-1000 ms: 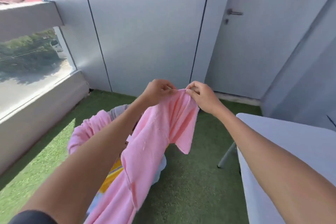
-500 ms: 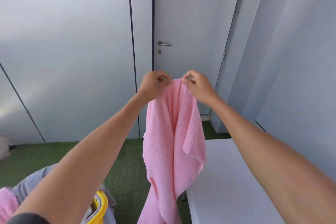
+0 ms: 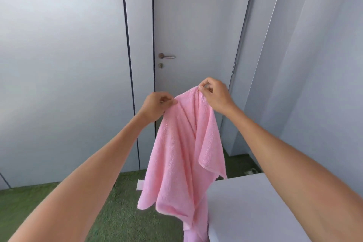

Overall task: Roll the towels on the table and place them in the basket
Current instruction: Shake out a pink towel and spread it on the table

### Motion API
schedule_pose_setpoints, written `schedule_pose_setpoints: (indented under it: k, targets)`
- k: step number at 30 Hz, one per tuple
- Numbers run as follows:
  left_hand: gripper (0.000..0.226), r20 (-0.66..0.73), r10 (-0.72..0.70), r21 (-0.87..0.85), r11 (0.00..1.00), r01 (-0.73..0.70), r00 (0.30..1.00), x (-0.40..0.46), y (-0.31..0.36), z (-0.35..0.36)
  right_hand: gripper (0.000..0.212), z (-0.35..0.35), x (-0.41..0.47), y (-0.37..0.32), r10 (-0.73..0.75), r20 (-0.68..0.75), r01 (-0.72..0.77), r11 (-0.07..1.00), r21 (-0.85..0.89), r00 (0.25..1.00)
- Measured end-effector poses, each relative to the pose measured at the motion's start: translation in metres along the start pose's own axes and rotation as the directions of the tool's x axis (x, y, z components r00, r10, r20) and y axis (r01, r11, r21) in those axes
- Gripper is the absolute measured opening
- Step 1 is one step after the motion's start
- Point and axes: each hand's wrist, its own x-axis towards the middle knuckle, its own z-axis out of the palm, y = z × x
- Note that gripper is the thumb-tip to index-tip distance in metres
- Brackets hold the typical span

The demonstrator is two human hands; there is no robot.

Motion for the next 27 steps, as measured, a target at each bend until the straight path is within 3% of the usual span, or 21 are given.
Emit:
schedule_pose_setpoints:
  k: [4, 6, 11, 13, 16, 19, 22, 24, 27]
  targets:
    - [0.013, -0.034, 0.181, 0.092, 0.98, -0.177, 0.983, 0.058, 0.003, -0.021, 0.016, 0.027, 0.031, 0.012, 0.095, 0.23, -0.111, 0.992, 0.058, 0.969]
    - [0.01, -0.027, 0.217, 0.094, 0.972, -0.213, 0.976, 0.083, 0.001, -0.028, 0.011, 0.044, 0.045, 0.014, 0.079, 0.262, -0.109, 0.989, 0.103, 0.962]
    - [0.015, 0.03, 0.191, 0.058, 0.98, -0.193, 0.981, 0.118, -0.029, -0.047, 0.01, 0.062, 0.084, 0.015, 0.056, 0.078, -0.064, 0.992, 0.108, 0.995]
    - [0.021, 0.15, 0.118, -0.078, 0.991, -0.107, 0.982, 0.12, -0.042, -0.055, 0.011, 0.065, 0.098, 0.01, 0.021, 0.05, -0.025, 0.995, 0.093, 0.999]
    - [0.029, 0.316, -0.082, -0.266, 0.949, 0.171, 0.945, 0.122, -0.065, -0.061, 0.01, 0.076, 0.114, 0.001, -0.05, 0.089, 0.046, 0.998, 0.05, 0.995]
    - [0.035, 0.418, -0.286, -0.152, 0.914, 0.377, 0.862, 0.126, -0.097, -0.053, 0.01, 0.085, 0.124, 0.0, -0.099, 0.13, 0.092, 0.994, 0.057, 0.987]
    - [0.03, 0.506, -0.349, -0.085, 0.89, 0.448, 0.789, 0.128, -0.122, -0.039, 0.009, 0.089, 0.127, 0.005, -0.114, 0.196, 0.102, 0.992, 0.069, 0.974]
    - [0.026, 0.491, -0.379, -0.067, 0.881, 0.468, 0.784, 0.131, -0.129, -0.035, 0.009, 0.088, 0.129, 0.014, -0.099, 0.234, 0.086, 0.994, 0.067, 0.967]
    - [0.03, 0.339, -0.414, -0.07, 0.884, 0.461, 0.845, 0.146, -0.135, -0.045, 0.009, 0.085, 0.134, 0.035, -0.081, 0.26, 0.068, 0.996, 0.059, 0.962]
